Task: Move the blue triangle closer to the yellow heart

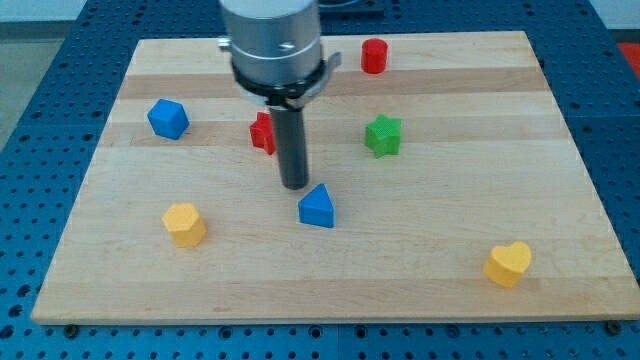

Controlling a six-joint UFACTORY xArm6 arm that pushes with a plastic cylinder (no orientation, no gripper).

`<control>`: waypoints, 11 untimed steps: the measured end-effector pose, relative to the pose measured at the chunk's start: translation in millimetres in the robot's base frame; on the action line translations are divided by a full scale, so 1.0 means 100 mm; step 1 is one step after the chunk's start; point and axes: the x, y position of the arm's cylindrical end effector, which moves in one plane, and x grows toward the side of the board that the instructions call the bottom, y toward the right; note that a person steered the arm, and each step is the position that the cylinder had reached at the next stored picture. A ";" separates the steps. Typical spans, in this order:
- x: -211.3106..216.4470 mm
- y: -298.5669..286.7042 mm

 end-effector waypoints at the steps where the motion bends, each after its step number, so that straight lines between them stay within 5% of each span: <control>1: 0.08 0.05; 7: 0.66 -0.07; 11: 0.71 0.51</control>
